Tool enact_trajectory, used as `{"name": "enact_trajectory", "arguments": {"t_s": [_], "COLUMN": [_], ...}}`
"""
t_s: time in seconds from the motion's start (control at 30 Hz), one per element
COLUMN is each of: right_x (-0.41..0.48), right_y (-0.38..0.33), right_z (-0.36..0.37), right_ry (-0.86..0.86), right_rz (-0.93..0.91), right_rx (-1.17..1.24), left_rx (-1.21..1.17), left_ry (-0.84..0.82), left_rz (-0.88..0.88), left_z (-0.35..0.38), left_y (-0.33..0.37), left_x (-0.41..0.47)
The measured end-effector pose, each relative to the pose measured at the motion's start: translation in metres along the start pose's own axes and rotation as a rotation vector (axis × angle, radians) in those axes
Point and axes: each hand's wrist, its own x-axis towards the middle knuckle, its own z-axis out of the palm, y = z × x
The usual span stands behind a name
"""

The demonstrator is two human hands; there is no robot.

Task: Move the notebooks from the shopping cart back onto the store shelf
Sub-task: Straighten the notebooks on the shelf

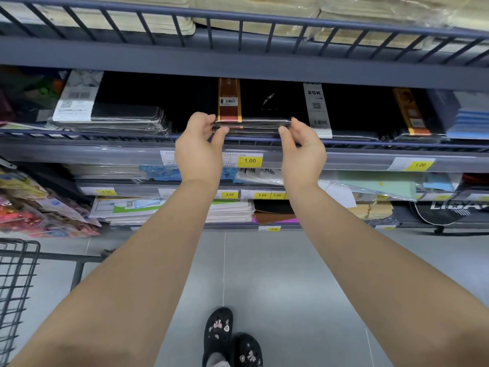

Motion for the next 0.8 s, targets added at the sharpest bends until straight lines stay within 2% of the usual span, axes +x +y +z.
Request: {"name": "enact_trajectory", "arguments": {"t_s": [0.13, 0.27, 0.4, 0.57, 0.67, 0.8], "right_x": [0.000, -0.011, -0.039, -0.081, -0.102, -0.131], "right_y": [0.003, 0.002, -0.002, -0.024, -0.038, -0.046], "right_z": [0.000, 0.000, -0.002, 0.016, 0.041, 0.080], "right_ry": [-0.001, -0.056, -0.107, -0.308, -0.401, -0.398], "right_rz": [-0.002, -0.005, -0.069, -0.313, -0.497, -0.704], "right_rx": [-0.001, -0.049, -0.184, -0.371, -0.497, -0.735], "left_rx": [-0.023, -0.051, 0.061, 0.216, 0.349, 0.555], "left_ry": [-0.008, -0.087, -0.150, -0.080, -0.052, -0.049], "left_rz": [0.000, -0.024, 0.035, 0.077, 0.167, 0.227], "left_z": [0.001, -0.005, -0.026, -0.085, -0.121, -0.162], "left_y": [-0.002, -0.003, -0.007, -0.012, -0.023, -0.046], "left_x": [0.001, -0.003, -0.029, -0.042, -0.036, -0.020]}}
